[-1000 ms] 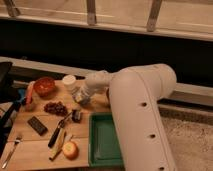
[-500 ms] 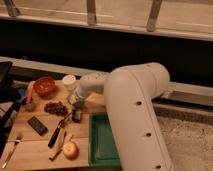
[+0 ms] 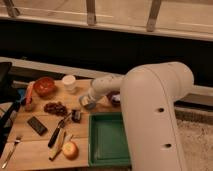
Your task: Wipe table surface with sponge
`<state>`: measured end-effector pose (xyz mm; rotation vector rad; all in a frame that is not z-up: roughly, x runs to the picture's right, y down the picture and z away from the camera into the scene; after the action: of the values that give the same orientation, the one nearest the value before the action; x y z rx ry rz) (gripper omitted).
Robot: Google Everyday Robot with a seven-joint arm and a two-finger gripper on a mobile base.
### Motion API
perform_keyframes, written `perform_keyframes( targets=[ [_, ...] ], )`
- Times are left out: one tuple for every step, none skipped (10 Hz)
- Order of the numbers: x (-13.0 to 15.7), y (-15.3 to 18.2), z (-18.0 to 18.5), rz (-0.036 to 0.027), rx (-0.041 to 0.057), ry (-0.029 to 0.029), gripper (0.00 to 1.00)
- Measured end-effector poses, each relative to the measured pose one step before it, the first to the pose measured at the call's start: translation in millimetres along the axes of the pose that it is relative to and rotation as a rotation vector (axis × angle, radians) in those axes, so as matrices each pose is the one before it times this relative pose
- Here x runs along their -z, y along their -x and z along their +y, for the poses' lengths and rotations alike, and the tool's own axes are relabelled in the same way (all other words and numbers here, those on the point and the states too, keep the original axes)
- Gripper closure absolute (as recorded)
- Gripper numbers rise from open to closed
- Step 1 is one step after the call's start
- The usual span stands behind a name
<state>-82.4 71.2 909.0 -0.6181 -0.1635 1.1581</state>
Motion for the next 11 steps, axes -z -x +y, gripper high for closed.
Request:
perform_keyframes(
  targets=[
    [-0.32,-0.11,-5.65,-0.00093,0.00353,0.00225,1.0],
    [-1.4,2.25,-3.84,-0.00347,0.00271,0.00381,1.0],
    [-4.89,4.89,-2.14,-0.00261,0.00544,0.0065,1.0],
    [-9.32,10.97,4.02,-0.00525,0.00945,0.01526,1.0],
    [-9.31,12.36,5.04,-0.00387,0.00881,0.01343,1.0],
    [-9.88,11.48,6.73,-0.00136,0.01043,0.01325,1.0],
    [-13.89,17.48,12.77,-0.00381,0.01445,0.0211,1.0],
    [-14.57,15.22,14.63,-0.0009,0.01568,0.02141,1.0],
    [-7.55,8.06,7.79,-0.00248,0.00517,0.01347,1.0],
    [-6.19,5.43,8.81,-0.00085,0.00293,0.01544,1.0],
    [-3.84,-0.97,8.54,0.0078,0.00406,0.00953,1.0]
  ],
)
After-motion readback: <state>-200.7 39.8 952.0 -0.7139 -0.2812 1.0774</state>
